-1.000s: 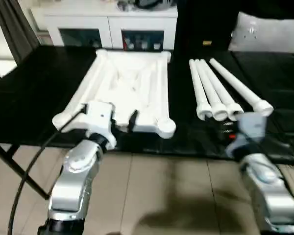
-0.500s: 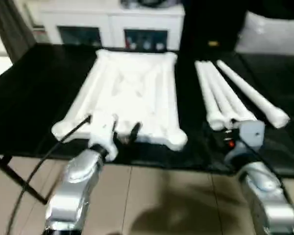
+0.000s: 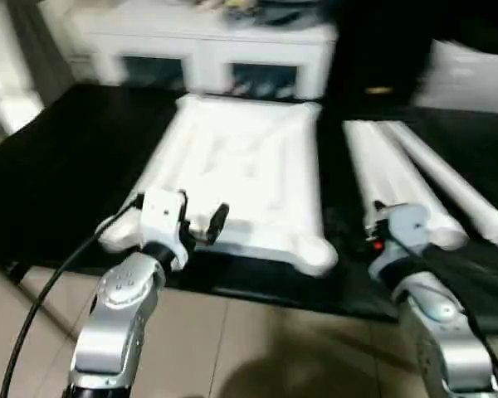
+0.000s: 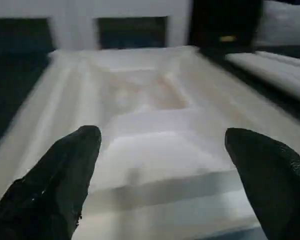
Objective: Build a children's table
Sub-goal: Move to table
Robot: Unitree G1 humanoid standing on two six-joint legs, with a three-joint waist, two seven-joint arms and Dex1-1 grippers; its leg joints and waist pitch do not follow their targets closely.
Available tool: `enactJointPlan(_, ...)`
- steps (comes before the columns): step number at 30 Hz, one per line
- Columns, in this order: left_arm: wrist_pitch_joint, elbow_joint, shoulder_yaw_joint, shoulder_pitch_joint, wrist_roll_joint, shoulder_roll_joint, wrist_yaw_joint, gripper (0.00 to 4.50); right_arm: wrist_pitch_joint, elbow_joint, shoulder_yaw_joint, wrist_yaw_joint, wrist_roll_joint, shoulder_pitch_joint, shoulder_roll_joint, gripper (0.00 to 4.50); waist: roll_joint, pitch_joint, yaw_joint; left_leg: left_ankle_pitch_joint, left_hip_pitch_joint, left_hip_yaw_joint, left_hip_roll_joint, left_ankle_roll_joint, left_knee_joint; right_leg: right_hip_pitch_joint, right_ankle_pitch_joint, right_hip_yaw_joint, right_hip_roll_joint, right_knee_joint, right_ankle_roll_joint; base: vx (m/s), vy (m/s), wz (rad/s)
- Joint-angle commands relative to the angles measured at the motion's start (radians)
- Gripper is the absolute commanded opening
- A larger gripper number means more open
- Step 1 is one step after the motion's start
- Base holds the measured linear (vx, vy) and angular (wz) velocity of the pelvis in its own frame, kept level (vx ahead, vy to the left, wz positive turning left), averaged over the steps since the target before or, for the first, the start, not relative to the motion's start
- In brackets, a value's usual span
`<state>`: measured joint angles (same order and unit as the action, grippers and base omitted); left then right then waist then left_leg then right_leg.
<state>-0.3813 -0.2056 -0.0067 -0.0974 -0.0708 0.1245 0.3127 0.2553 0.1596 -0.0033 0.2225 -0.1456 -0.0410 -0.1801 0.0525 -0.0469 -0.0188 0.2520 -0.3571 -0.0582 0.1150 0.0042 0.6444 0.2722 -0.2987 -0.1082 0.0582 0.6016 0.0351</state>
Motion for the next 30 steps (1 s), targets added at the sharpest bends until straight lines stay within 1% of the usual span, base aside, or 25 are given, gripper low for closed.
enactJointPlan(1,0.003,0.017,-0.002,-0.041,0.001,0.000,-0.005,4.47,-0.003,-0.001,-0.029,-0.019,0.007,-0.010,-0.010,4.50,0.035,0.058,0.050,0.170,0.142,0.125,0.167,0.283,-0.130,0.093,-0.125,0.031,-0.001,0.069,0.062,0.163,0.060,0.27)
enactJointPlan(3,0.003,0.025,-0.006,-0.051,-0.003,0.001,-0.006,4.47,-0.006,0.003,-0.029,-0.011,0.007,-0.013,-0.014,4.50,0.023,0.050,0.039,0.066,0.130,0.107,0.156,0.374,-0.128,0.154,-0.002,0.056,0.022,0.122,-0.072,0.133,0.047,0.21)
enactJointPlan(4,0.004,0.032,-0.016,-0.057,-0.005,0.006,0.006,4.47,-0.009,0.006,-0.025,-0.007,0.014,-0.009,-0.016,4.50,0.005,0.040,0.036,0.101,0.099,0.064,0.120,0.360,-0.143,0.136,0.057,0.066,0.027,0.086,-0.061,0.090,0.000,0.02)
enactJointPlan(5,0.004,0.033,-0.018,-0.058,-0.005,0.007,0.008,4.47,-0.009,0.006,-0.025,-0.006,0.015,-0.009,-0.017,4.50,-0.010,0.042,0.035,0.126,0.093,0.047,0.092,0.336,-0.133,0.123,0.083,0.081,0.042,0.039,-0.039,0.090,0.000,0.02)
enactJointPlan(6,0.003,0.036,-0.022,-0.062,-0.003,0.009,0.011,4.47,-0.010,0.004,-0.022,-0.006,0.020,-0.008,-0.018,4.50,-0.068,0.051,0.021,0.207,0.027,-0.001,0.022,0.259,-0.085,0.037,-0.002,0.156,0.095,-0.055,-0.025,0.064,-0.050,0.01)
enactJointPlan(7,0.006,0.045,-0.026,-0.072,-0.003,0.009,0.012,4.47,-0.013,0.002,-0.012,-0.005,0.030,-0.004,-0.022,4.50,-0.077,0.030,-0.007,0.208,0.006,-0.030,-0.017,0.210,-0.006,0.015,-0.274,0.210,0.153,-0.120,-0.005,0.093,-0.052,-0.02)
enactJointPlan(8,0.006,0.047,-0.027,-0.074,-0.004,0.009,0.013,4.47,-0.014,0.002,-0.010,-0.004,0.031,-0.004,-0.022,4.50,-0.073,0.057,-0.019,0.087,-0.045,-0.017,-0.010,0.138,0.070,-0.056,-0.433,0.248,0.201,-0.118,0.101,0.093,-0.052,-0.02)
enactJointPlan(10,0.009,0.054,-0.028,-0.082,-0.005,0.009,0.017,4.47,-0.016,0.000,-0.006,-0.006,0.034,-0.003,-0.023,4.50,-0.061,0.042,-0.020,-0.002,-0.072,-0.009,0.003,0.062,0.075,-0.043,-0.360,0.210,0.167,-0.110,0.197,0.117,-0.013,-0.07)
enactJointPlan(11,0.012,0.061,-0.031,-0.088,-0.007,0.011,0.023,4.47,-0.018,-0.001,-0.010,-0.012,0.034,-0.005,-0.020,4.50,-0.038,0.040,-0.020,-0.054,-0.070,-0.014,0.016,0.050,0.035,-0.035,-0.318,0.167,0.130,-0.110,0.247,0.109,-0.005,-0.06)
enactJointPlan(12,0.013,0.062,-0.033,-0.089,-0.007,0.012,0.025,4.47,-0.018,0.000,-0.012,-0.016,0.034,-0.005,-0.019,4.50,-0.008,0.043,-0.011,-0.063,-0.046,-0.026,0.040,0.053,-0.040,-0.021,-0.318,0.113,0.077,-0.105,0.237,0.115,0.041,-0.03)
enactJointPlan(13,0.012,0.063,-0.035,-0.090,-0.008,0.013,0.027,4.47,-0.014,0.000,-0.014,-0.013,0.029,-0.005,-0.020,4.50,0.004,0.033,-0.004,0.021,-0.031,-0.020,0.064,0.071,-0.084,0.002,-0.321,0.091,0.043,-0.089,0.205,0.124,0.080,0.01)
enactJointPlan(14,0.012,0.063,-0.035,-0.090,-0.008,0.013,0.027,4.47,-0.014,0.000,-0.014,-0.013,0.029,-0.005,-0.020,4.50,0.021,0.050,0.035,0.109,0.036,0.031,0.111,0.123,-0.112,0.037,-0.206,0.060,-0.005,-0.023,0.171,0.124,0.080,0.01)
enactJointPlan(15,0.012,0.060,-0.039,-0.089,-0.008,0.016,0.033,4.47,-0.003,-0.001,-0.017,-0.013,0.025,-0.004,-0.022,4.50,0.050,0.051,0.054,0.248,0.125,0.012,0.163,0.056,-0.116,0.104,-0.220,0.080,-0.005,-0.006,0.156,0.154,0.092,-0.08)
enactJointPlan(16,0.010,0.054,-0.044,-0.087,-0.010,0.022,0.039,4.47,0.006,0.001,-0.021,-0.013,0.026,-0.002,-0.028,4.50,0.033,0.056,0.054,0.211,0.164,0.035,0.222,0.008,-0.146,0.141,-0.020,0.060,0.024,0.078,0.042,0.149,0.088,-0.39)
enactJointPlan(17,0.009,0.054,-0.045,-0.087,-0.010,0.024,0.040,4.47,0.004,0.001,-0.022,-0.013,0.027,-0.001,-0.029,4.50,0.023,0.054,0.052,0.178,0.160,0.022,0.223,0.019,-0.152,0.144,0.005,0.056,0.033,0.084,0.011,0.149,0.088,-0.39)
enactJointPlan(18,0.008,0.048,-0.050,-0.083,-0.014,0.028,0.046,4.47,-0.008,0.005,-0.025,-0.011,0.032,0.000,-0.033,4.50,-0.015,0.043,0.041,0.149,0.116,0.036,0.180,0.138,-0.159,0.126,0.069,0.058,0.051,0.075,-0.031,0.105,0.057,-0.54)
enactJointPlan(19,0.013,0.044,-0.052,-0.079,-0.018,0.031,0.053,4.47,-0.006,0.009,-0.026,-0.009,0.029,0.001,-0.033,4.50,-0.036,0.057,0.032,0.132,0.067,-0.049,0.073,0.202,-0.084,0.078,0.189,0.102,0.089,-0.026,0.004,0.119,0.001,-0.09)
enactJointPlan(20,0.017,0.041,-0.053,-0.076,-0.022,0.033,0.058,4.47,-0.004,0.011,-0.027,-0.006,0.029,0.001,-0.033,4.50,-0.047,0.064,0.012,0.097,0.024,-0.081,0.018,0.199,-0.037,0.031,0.269,0.148,0.113,-0.039,0.091,0.119,0.001,-0.09)
enactJointPlan(21,0.015,0.037,-0.057,-0.074,-0.022,0.040,0.066,4.47,0.000,0.014,-0.026,-0.005,0.030,0.001,-0.033,4.50,-0.052,0.070,0.011,0.042,-0.032,-0.073,0.006,0.191,0.001,-0.030,0.333,0.194,0.163,-0.052,0.157,0.130,-0.030,0.09)
enactJointPlan(22,0.004,0.029,-0.065,-0.064,-0.026,0.055,0.088,4.47,0.001,0.019,-0.021,-0.004,0.040,0.002,-0.039,4.50,-0.042,0.087,-0.003,-0.131,-0.081,-0.034,0.038,0.136,0.010,-0.069,0.693,0.197,0.188,0.000,0.217,0.109,-0.032,-0.08)
enactJointPlan(23,0.000,0.027,-0.068,-0.061,-0.028,0.060,0.094,4.47,0.001,0.020,-0.019,-0.004,0.043,0.002,-0.041,4.50,-0.035,0.088,0.001,-0.299,-0.080,-0.033,0.036,0.080,-0.038,-0.046,1.032,0.139,0.105,0.055,0.195,0.109,-0.032,-0.08)
enactJointPlan(25,-0.014,0.012,-0.078,-0.053,-0.044,0.088,0.140,4.47,0.001,0.019,-0.016,0.005,0.052,0.005,-0.055,4.50,-0.005,0.098,-0.002,-0.541,-0.013,-0.024,0.038,0.046,-0.013,0.006,1.082,0.113,0.032,0.071,0.143,0.076,-0.018,0.05)
enactJointPlan(27,-0.031,0.001,-0.084,-0.053,-0.059,0.108,0.173,4.47,-0.002,0.016,-0.007,0.027,0.060,0.005,-0.077,4.50,0.002,0.094,-0.009,-0.584,-0.004,-0.017,0.047,0.030,-0.015,0.020,0.947,0.108,0.031,0.060,0.141,0.027,-0.004,0.04)
enactJointPlan(28,-0.051,-0.002,-0.097,-0.062,-0.068,0.132,0.209,4.47,-0.008,0.009,0.009,0.066,0.063,0.003,-0.110,4.50,0.000,0.079,-0.017,-0.486,0.012,-0.014,0.064,-0.001,-0.031,0.042,0.668,0.107,0.045,0.030,0.166,0.000,0.000,0.00)
enactJointPlan(30,-0.060,0.001,-0.123,-0.077,-0.070,0.166,0.262,4.47,-0.003,0.005,0.030,0.126,0.058,-0.003,-0.151,4.50,-0.001,0.065,-0.027,-0.245,0.010,-0.020,0.072,-0.007,-0.053,0.037,0.404,0.115,0.063,0.004,0.195,-0.033,0.007,0.02)
